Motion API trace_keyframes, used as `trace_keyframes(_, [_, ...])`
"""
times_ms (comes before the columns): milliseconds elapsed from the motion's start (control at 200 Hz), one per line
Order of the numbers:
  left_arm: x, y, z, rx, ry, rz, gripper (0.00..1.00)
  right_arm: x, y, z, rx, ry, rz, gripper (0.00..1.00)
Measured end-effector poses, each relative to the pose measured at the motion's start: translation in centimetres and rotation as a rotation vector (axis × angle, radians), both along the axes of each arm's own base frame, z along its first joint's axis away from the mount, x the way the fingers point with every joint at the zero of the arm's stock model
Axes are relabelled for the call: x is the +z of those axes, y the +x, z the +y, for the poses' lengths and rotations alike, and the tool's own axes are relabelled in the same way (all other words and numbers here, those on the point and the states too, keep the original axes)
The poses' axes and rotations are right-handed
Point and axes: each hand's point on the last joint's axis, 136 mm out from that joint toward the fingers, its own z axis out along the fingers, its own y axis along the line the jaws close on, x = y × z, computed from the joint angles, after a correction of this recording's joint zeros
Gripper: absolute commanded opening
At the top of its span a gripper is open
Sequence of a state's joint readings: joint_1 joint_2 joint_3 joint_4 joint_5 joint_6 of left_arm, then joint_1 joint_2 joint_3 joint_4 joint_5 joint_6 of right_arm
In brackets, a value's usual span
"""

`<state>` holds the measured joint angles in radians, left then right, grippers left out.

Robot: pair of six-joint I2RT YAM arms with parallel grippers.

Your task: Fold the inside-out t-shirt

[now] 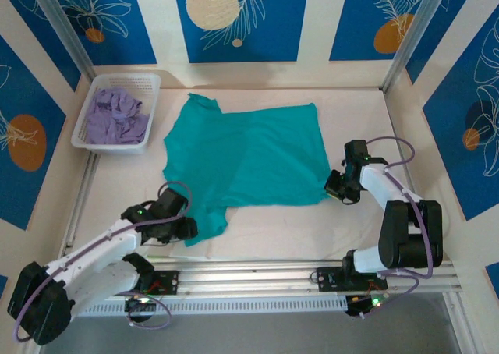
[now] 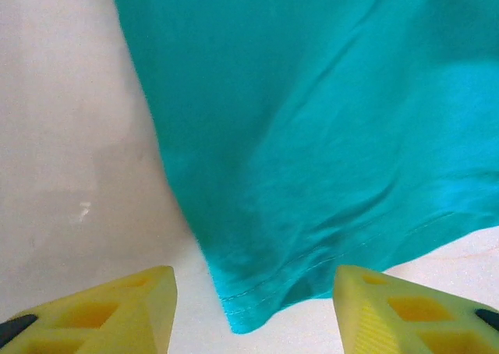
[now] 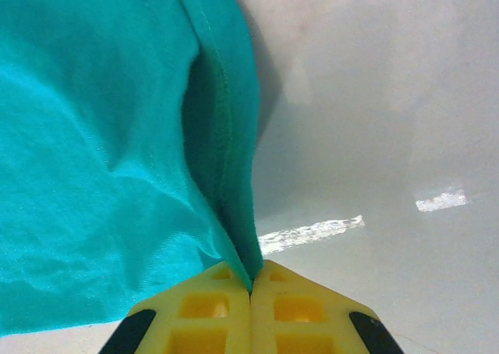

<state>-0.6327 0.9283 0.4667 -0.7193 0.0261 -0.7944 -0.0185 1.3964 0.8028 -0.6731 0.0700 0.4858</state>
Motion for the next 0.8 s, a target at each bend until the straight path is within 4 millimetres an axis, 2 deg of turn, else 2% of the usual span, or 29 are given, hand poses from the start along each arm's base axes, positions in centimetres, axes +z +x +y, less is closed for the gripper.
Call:
trace_keyframes(235, [-2.0,-0.8,-0.7,-0.039,0.049,0.077,0.38,0.3,0.1,0.4,0.005,0.020,-0.025,0.00])
trace_keyframes(420, [-2.3,-0.8,0.1,-0.048,0.112,0.090,0.13,0.2,-0.3,0.4,0.005,0.022,-0.023,0.00])
trace_keyframes(535, [-2.3,-0.7,0.3,-0.048,0.125,0.086,0.02,0.4,-0.1,0.4,0.006,0.023,-0.036,0.00])
trace_keyframes(695, [-1.8,-0.4,-0.3,-0.052,0.083,0.051,0.00,0.3,-0.6,0.4,0.003,0.027,-0.043,0.00])
trace_keyframes(800, [-0.5,0.0,-0.8,-0.030,0.025,0.000,0.00,-0.1,-1.6,0.1,-0.023,0.047,-0.034,0.01])
